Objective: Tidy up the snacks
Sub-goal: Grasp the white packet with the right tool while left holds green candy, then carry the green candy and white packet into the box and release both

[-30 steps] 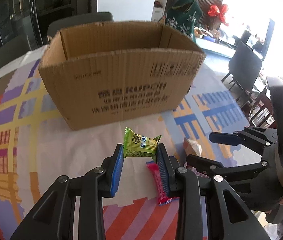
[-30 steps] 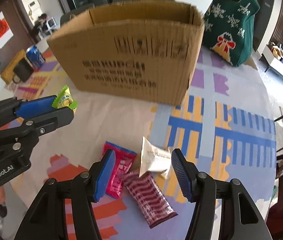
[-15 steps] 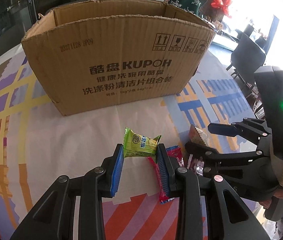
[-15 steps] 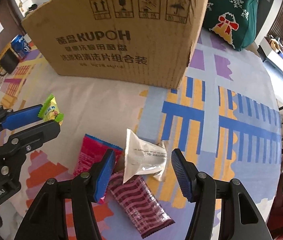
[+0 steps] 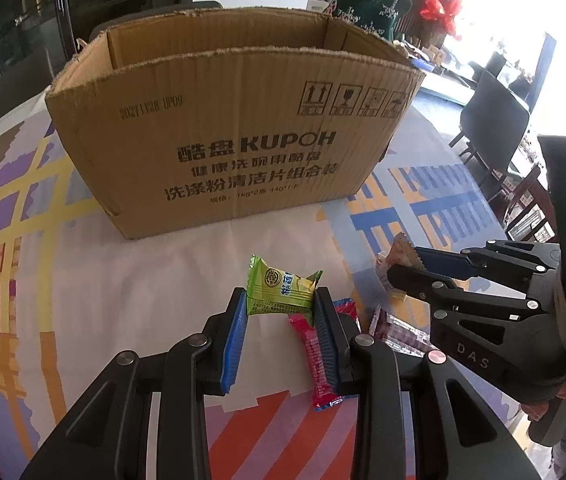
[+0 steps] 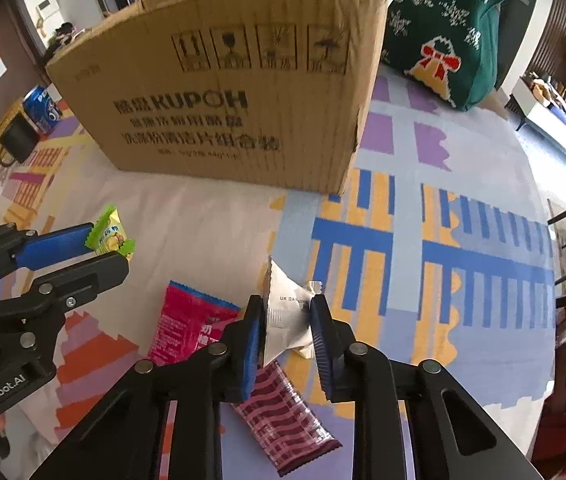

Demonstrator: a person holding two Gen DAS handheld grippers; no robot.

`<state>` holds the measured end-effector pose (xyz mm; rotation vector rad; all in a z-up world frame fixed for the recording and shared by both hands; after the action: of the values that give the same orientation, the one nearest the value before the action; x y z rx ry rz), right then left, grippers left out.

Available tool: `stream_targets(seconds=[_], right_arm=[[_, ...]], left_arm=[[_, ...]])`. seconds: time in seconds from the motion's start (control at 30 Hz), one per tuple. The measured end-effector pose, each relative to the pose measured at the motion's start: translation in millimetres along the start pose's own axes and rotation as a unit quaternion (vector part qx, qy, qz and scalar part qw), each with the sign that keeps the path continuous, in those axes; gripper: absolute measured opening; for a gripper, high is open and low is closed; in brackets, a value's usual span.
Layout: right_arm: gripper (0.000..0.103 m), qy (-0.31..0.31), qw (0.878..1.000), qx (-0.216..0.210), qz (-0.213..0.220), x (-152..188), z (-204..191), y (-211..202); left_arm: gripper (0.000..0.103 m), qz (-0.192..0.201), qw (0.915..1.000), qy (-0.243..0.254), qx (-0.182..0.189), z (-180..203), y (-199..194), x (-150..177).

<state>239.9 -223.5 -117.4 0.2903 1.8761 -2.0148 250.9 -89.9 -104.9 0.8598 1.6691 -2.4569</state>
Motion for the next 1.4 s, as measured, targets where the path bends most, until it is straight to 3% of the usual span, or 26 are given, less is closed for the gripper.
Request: stream_targets(seconds=[0.47, 0.93, 1.4], right_arm=[[0.022, 0.016, 0.997, -0.007, 0.072, -16.9, 2.1, -48.8], [0.023, 0.041, 0.987, -0.018, 0.156, -48.9, 7.6, -106.4], [0.023, 0.055, 0.977, -0.026, 0.203, -81.4, 8.3, -136.6]], left_arm=[[0.033, 0.042, 0.9991, 0.004, 0.004, 6.0, -29.5, -16.9], [0.033, 0.102, 0.9947, 0.018, 0.000, 10.2, -69.5, -53.5], [0.033, 0.135, 0.9906, 0.019, -0.014, 1.9, -90.6, -91.6]])
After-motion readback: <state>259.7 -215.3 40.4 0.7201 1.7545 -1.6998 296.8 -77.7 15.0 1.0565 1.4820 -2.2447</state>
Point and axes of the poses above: each gripper's, at about its wrist camera, not at the fingertips, and y roughly the way its jaws point, z to its right, x to its underside, the point moved 5 cm from there along y, roughly the way its jaws point, and after that the axes turned 8 degrees about x, right-handed, at the moved point
